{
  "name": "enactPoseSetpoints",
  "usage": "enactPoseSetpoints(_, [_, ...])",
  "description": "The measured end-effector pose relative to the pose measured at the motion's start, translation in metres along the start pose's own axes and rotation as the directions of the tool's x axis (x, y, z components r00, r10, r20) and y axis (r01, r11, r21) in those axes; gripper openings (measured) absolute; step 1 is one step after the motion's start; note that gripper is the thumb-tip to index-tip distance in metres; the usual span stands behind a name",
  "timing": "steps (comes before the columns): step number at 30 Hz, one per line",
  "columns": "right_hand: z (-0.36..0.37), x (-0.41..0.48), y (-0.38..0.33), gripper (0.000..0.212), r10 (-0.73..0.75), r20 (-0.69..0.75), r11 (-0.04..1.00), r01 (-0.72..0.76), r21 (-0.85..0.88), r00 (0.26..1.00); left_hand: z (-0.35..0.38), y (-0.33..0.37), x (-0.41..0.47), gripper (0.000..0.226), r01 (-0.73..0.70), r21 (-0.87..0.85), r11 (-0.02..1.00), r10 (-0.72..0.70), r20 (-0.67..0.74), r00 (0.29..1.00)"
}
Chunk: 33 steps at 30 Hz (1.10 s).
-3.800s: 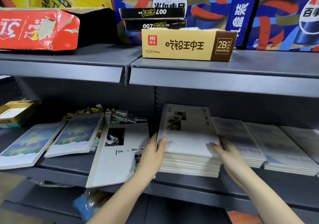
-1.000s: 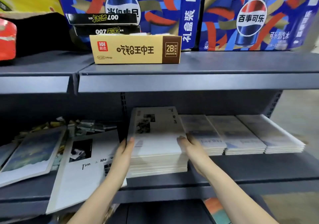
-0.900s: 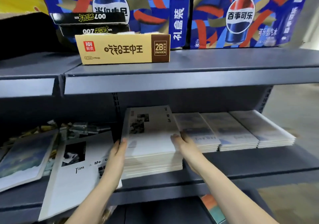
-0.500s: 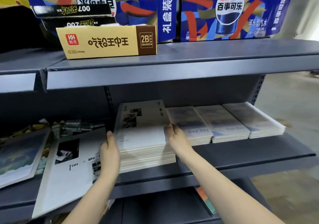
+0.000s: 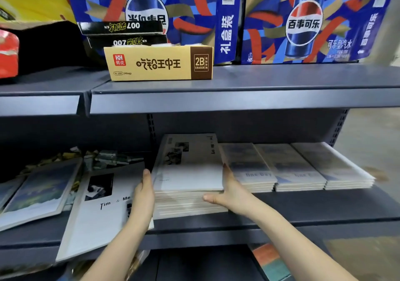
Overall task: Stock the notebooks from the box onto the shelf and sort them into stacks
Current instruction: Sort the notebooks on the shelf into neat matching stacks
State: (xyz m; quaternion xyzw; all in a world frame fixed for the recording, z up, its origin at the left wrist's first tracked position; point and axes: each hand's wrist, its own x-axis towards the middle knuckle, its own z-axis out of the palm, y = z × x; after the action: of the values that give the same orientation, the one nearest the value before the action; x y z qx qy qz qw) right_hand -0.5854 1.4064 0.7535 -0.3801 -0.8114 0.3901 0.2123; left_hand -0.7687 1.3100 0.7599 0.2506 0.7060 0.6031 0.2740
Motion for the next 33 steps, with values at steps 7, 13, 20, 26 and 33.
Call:
enactPoseSetpoints(7, [-0.012, -0.001, -0.003, 0.076, -0.043, 0.037, 0.999, 0.044, -0.018, 0.998, 0.004, -0.004, 0.005, 0.06, -0.015, 0.038, 0.999, 0.016, -0.02, 1.0])
enactPoseSetpoints(13, [-0.013, 0.004, -0.002, 0.089, 0.018, 0.029, 0.998, -0.016, -0.062, 0.999, 0.0, 0.005, 0.004, 0.055, 0.041, 0.074, 0.996, -0.044, 0.032, 0.999])
enactPoseSetpoints(20, [-0.016, 0.007, -0.024, 0.076, 0.018, -0.184, 0.989, -0.044, -0.141, 0.983, -0.024, -0.001, 0.011, 0.051, -0.074, 0.23, 0.97, 0.047, 0.12, 0.992])
enactPoseSetpoints(26, [0.011, 0.019, -0.062, 0.048, -0.156, -0.31, 0.981, 0.111, -0.159, 0.938, -0.063, -0.003, 0.015, 0.036, -0.241, 0.272, 0.932, 0.172, 0.255, 0.951])
enactPoseSetpoints(33, [0.097, 0.043, -0.115, 0.043, -0.267, -0.122, 0.961, 0.256, -0.101, 0.956, -0.145, -0.019, 0.032, 0.028, -0.252, 0.345, 0.904, 0.251, 0.049, 0.967])
